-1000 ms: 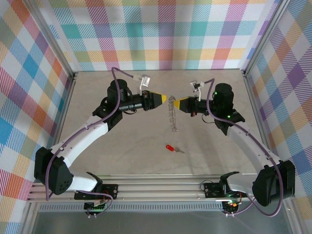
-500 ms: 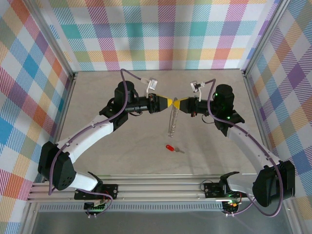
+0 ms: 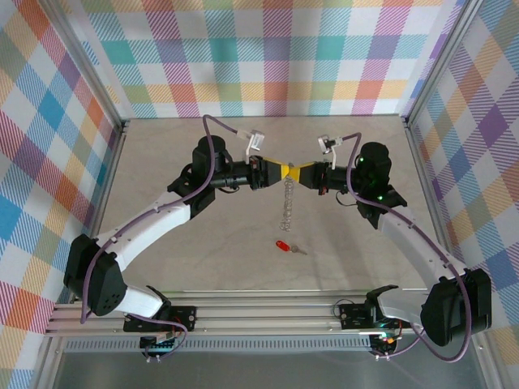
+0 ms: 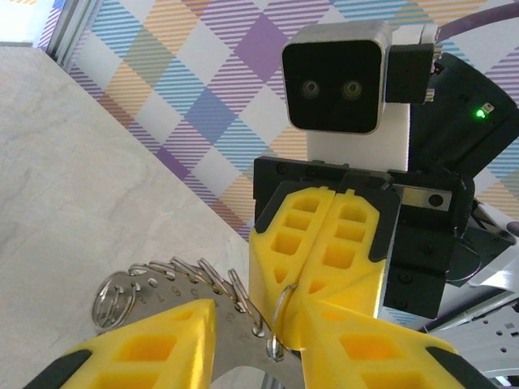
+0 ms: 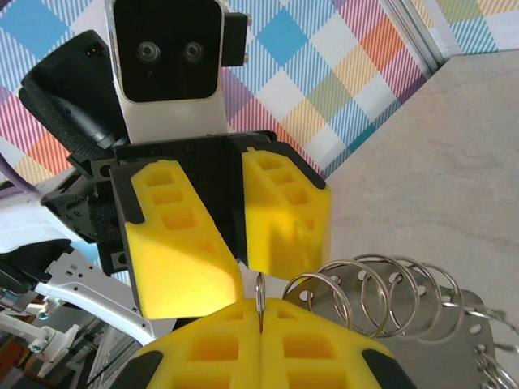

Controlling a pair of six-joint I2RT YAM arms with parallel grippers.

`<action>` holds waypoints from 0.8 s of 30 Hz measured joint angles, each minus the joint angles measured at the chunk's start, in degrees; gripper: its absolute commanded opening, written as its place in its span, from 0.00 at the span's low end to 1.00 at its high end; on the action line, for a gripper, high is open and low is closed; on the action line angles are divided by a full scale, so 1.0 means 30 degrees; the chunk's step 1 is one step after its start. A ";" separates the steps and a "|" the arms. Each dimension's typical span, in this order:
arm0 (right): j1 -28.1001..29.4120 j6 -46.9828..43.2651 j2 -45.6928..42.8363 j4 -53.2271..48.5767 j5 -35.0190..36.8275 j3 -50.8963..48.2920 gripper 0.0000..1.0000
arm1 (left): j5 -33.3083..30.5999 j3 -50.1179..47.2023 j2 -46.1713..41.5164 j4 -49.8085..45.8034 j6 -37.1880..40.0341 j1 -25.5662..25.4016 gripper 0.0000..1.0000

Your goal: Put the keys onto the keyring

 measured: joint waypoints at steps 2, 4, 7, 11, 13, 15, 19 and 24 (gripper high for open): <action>0.0000 0.0066 0.0000 0.0080 -0.0007 0.0000 0.00 | 0.0000 -0.0015 0.0036 0.0211 -0.0015 -0.0036 0.29; 0.0000 0.0080 0.0000 0.0197 -0.0015 -0.0007 0.00 | 0.0007 -0.0044 0.0044 0.0379 -0.0066 -0.0073 0.27; 0.0000 0.0124 0.0000 0.0233 -0.0007 -0.0015 0.00 | 0.0029 -0.0066 0.0044 0.0568 -0.0226 -0.0095 0.20; 0.0000 0.0146 0.0000 0.0350 -0.0022 -0.0015 0.00 | 0.0095 -0.0095 0.0044 0.1049 -0.0415 -0.0197 0.08; -0.0022 0.0211 0.0000 0.0444 -0.0066 -0.0015 0.00 | 0.0087 -0.0182 0.0044 0.1246 -0.0364 -0.0197 0.03; -0.0051 0.0270 0.0000 0.0481 -0.0095 -0.0015 0.00 | 0.0095 -0.0270 0.0044 0.1435 -0.0364 -0.0197 0.00; -0.0073 0.0525 0.0022 0.0634 -0.0109 -0.0022 0.00 | 0.0087 -0.0430 0.0044 0.1880 -0.0335 -0.0197 0.00; -0.0087 0.0634 0.0109 0.0685 -0.0124 -0.0022 0.03 | -0.0015 -0.0466 0.0036 0.1909 -0.0321 -0.0197 0.00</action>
